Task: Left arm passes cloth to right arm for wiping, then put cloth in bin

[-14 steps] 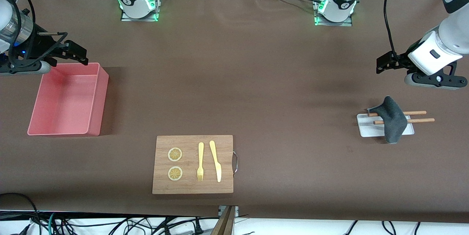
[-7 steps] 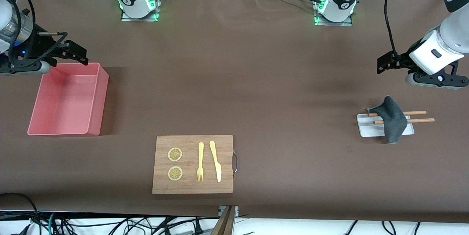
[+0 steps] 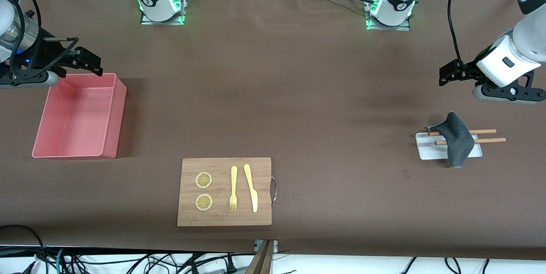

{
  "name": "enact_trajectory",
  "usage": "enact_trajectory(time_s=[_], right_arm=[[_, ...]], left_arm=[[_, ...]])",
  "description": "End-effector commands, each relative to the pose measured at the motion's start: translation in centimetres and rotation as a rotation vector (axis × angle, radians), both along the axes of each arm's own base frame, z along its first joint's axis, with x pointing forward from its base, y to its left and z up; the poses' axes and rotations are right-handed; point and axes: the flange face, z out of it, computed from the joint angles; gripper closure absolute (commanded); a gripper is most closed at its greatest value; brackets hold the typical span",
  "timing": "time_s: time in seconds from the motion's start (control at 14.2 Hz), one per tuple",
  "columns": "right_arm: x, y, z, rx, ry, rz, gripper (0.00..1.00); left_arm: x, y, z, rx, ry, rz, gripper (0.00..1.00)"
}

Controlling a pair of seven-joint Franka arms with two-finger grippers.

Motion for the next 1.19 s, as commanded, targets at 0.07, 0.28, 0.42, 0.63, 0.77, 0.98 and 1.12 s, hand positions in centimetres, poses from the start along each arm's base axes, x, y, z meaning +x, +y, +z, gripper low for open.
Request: enact_trajectory(time_s=[0.07,0.28,0.42,0.63,0.77,0.98,1.12], right_arm=[[0.1,-0.2,0.5,-0.009,0.002,-0.005,0.00],[0.1,-0.1,0.5,-0.009,0.002,-0.005,0.00],[0.1,-0.2,0.5,-0.009,0.002,-0.007,0.00],[0.1,-0.2,0.5,-0.009,0.002,-0.007,0.00],[0.1,-0.2,0.5,-0.009,0.002,-0.008,0.00],[0.1,-0.2,0.5,-0.009,0.002,-0.008,0.00],[0.1,-0.1,0.5,-0.009,0.002,-0.007,0.00]], left_arm=[[0.5,0.7,0.0,0.023,0.004,-0.011,0.00],[1.1,0.6,-1.2,0.095,0.018,-0.037,0.00],[1.4,0.5,-2.4,0.102,0.039,-0.045,0.00],[2.0,0.8,-4.4,0.105,0.080,-0.033,0.00],[2.0,1.3,-5.2,0.106,0.102,-0.026,0.00],[3.5,2.6,-6.3,0.107,0.121,-0.012,0.00],[7.1,2.8,-6.4,0.108,0.085,-0.006,0.00]])
